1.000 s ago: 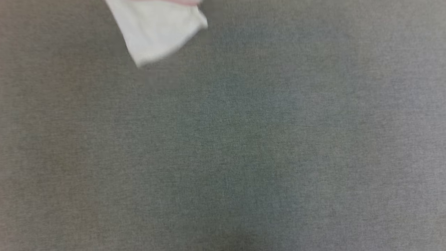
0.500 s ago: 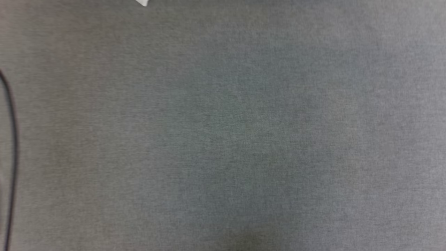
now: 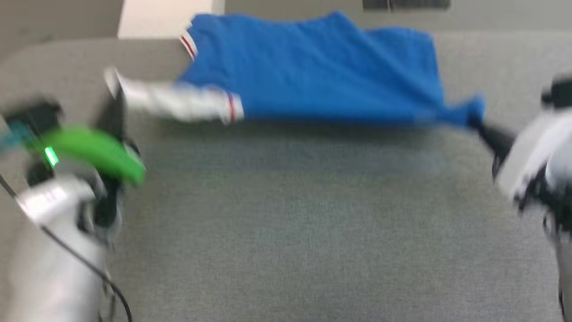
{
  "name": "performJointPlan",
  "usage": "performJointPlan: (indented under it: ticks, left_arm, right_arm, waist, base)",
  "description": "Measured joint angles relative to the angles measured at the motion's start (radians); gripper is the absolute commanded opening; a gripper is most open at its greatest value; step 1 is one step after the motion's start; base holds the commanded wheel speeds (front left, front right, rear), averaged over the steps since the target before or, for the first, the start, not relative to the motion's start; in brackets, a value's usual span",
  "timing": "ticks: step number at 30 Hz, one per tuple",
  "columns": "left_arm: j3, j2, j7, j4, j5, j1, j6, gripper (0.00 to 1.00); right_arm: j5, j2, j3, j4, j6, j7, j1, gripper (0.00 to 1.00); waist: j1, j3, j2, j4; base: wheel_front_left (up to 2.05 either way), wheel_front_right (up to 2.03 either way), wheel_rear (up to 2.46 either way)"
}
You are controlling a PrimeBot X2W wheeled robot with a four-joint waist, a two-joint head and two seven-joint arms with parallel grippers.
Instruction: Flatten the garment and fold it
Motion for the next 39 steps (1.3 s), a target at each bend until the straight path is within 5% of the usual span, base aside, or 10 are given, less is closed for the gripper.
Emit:
performJointPlan:
  ticks: [10, 21, 29, 39]
  left_arm:
    - [-0.06, -0.006, 0.154, -0.222, -0.062, 0.522, 0.127, 0.0]
    - [-0.109, 0.065, 0.393, -0.381, -0.132, 0.805, 0.248, 0.0]
    - [-0.04, 0.061, 0.366, -0.54, -0.182, 0.827, 0.266, 0.0]
    - [-0.022, 0.061, 0.355, -0.555, -0.162, 0.56, 0.246, 0.0]
  right_arm:
    - [0.004, -0.014, 0.012, -0.101, 0.0, -0.007, 0.399, 0.0]
    - [0.004, -0.078, 0.035, -0.159, 0.0, 0.115, 0.603, 0.0]
    - [-0.005, -0.068, -0.009, -0.207, 0.0, 0.123, 0.595, 0.0]
    - [-0.06, -0.045, -0.033, -0.202, 0.0, 0.161, 0.394, 0.0]
  waist:
    - [0.0, -0.141, 0.0, 0.006]
    - [-0.0001, -0.192, 0.0, -0.013]
    - [0.0, -0.172, 0.0, -0.016]
    - [0.0, -0.092, 0.0, -0.02]
  base:
    - [0.0, 0.0, 0.0]
    - [0.0, 0.0, 0.0]
    - [0.0, 0.0, 0.0]
    - [0.0, 0.0, 0.0]
